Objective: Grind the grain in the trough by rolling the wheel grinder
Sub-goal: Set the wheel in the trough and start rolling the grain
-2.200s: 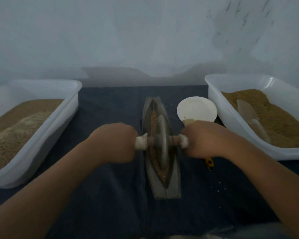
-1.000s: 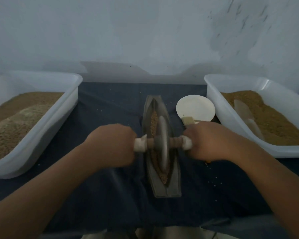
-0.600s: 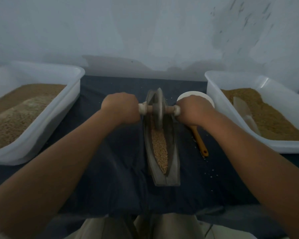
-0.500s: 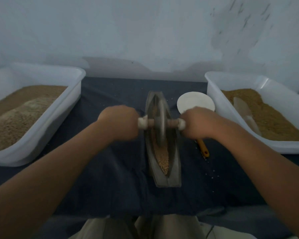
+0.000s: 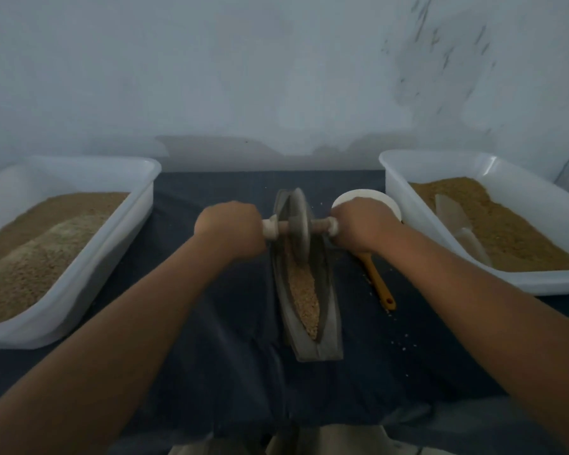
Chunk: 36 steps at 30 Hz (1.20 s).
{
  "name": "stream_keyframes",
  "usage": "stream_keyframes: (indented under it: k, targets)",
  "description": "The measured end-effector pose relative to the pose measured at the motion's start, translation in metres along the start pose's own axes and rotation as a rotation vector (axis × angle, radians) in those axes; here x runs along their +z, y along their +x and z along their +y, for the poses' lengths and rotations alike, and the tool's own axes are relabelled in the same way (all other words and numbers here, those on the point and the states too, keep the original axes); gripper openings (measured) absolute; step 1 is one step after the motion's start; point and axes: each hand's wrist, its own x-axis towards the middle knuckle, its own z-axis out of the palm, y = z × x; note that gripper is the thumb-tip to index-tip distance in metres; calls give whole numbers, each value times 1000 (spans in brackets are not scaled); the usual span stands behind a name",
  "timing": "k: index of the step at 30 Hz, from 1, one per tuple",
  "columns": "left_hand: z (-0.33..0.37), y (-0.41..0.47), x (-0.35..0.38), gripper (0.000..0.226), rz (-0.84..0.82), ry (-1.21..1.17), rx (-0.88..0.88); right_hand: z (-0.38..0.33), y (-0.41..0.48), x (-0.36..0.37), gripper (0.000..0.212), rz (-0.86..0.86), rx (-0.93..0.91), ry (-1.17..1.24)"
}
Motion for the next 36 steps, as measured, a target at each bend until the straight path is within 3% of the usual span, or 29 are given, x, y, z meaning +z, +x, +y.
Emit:
stream_keyframes:
  k: [4,8,13,16,19,24,27,32,36]
  targets:
    - [-9,-55,8,16,-140,-63,120,2,-68,4,16,-121,-119,96]
    - [-5,-91,16,17,-20,19,170,8,-115,1,19,-138,-157,97]
    - [-2,-43,20,16,101,91,26,-2,-56,10,21,7,-28,49]
    - [3,-2,-2,15,106,109,15,1,-13,3,24,-9,40,81]
    - [4,-1,-10,18,35,101,51,3,-13,7,21,-84,21,100]
    - [-12,-65,8,15,-229,-56,213,5,-85,-3,12,-345,-106,177]
    - [-12,-78,22,15,-98,-50,138,1,-88,-6,15,-277,-112,116]
    - [-6,-29,22,18,59,-41,-27,-8,-33,4,30,145,-22,-5]
    - [-4,-15,15,20,11,-30,13,-3,-21,0,26,64,-17,44]
